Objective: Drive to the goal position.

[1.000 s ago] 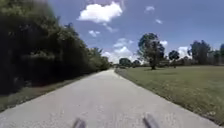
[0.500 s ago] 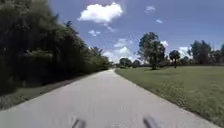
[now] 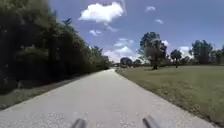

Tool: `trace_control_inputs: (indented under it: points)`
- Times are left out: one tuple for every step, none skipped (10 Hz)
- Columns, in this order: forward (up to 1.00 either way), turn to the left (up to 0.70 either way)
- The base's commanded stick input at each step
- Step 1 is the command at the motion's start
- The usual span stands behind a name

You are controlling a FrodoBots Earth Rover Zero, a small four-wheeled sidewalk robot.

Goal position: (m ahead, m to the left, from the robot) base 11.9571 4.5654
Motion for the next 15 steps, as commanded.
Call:
trace_control_inputs:
  points:
    - [0.50,0.00]
    - [0.50,0.00]
    - [0.50,0.16]
    - [0.50,0.43]
    - [0.50,0.50]
    - [0.50,0.50]
    - [0.50,0.30]
    - [0.50,0.00]
    - [0.50,0.00]
    - [0.50,0.00]
    - [0.50,0.00]
    - [0.50,0.00]
    - [0.50,0.00]
    - [0.50,0.00]
    - [0.50,0.00]
